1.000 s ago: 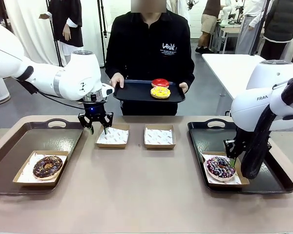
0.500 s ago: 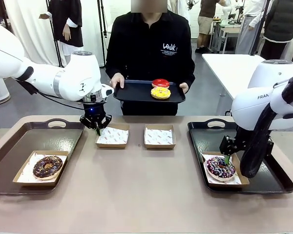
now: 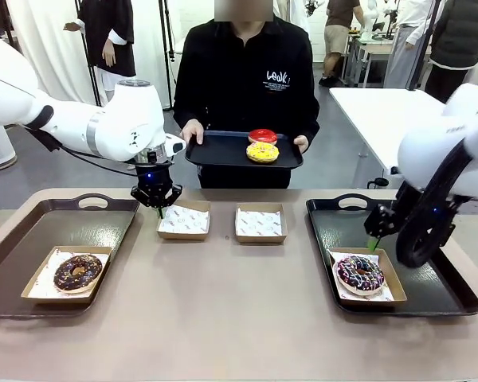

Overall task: Individually package the donuts and arrange them on the tray.
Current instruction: Place the picked Paper togo box on the Handle tray while simultaneously picking up another Paper togo box from the table with the other hand.

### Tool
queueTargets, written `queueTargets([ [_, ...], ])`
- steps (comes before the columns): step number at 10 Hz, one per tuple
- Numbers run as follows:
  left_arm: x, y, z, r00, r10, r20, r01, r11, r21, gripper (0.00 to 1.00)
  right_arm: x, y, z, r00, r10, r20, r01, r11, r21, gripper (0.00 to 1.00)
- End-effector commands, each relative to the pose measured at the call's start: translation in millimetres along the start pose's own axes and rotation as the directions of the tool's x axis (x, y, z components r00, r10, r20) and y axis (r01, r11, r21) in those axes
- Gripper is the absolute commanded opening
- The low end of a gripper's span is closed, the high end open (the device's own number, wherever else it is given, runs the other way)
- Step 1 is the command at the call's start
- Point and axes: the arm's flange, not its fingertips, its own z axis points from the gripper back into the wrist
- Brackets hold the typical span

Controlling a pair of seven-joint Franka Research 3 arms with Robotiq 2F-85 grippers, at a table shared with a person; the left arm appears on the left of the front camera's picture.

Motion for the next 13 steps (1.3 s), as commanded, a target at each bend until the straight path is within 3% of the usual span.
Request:
queueTargets([
  [1,-7,0,38,1.0,-0.025,-0.004,0.025,0.999,-0.021,0.0,-41,-56,15,1.0,0.006,-0.01,-0.003,0.955,0.298,1.0],
  [3,-14,-8,84,0.997,-0.053,0.058,0.055,0.998,-0.041,0.0,-40,-113,41,0.996,-0.086,0.024,0.061,0.849,0.525,1.0],
  [5,-13,-16,125,0.995,-0.038,0.095,0.04,0.999,-0.017,0.0,-44,-162,54,0.987,-0.159,0.03,0.1,0.745,0.66,1.0],
  [8,-2,-34,175,0.99,-0.026,0.137,0.027,1.0,-0.01,0.0,-52,-217,51,0.967,-0.25,0.042,0.128,0.626,0.769,1.0],
  [10,3,-46,181,0.991,-0.032,0.13,0.032,0.999,-0.002,0.0,-44,-241,34,0.947,-0.32,0.033,0.155,0.543,0.825,1.0],
  [13,9,-50,181,0.992,-0.025,0.121,0.023,1.0,0.015,0.0,-39,-258,26,0.955,-0.296,0.032,0.117,0.471,0.874,1.0],
])
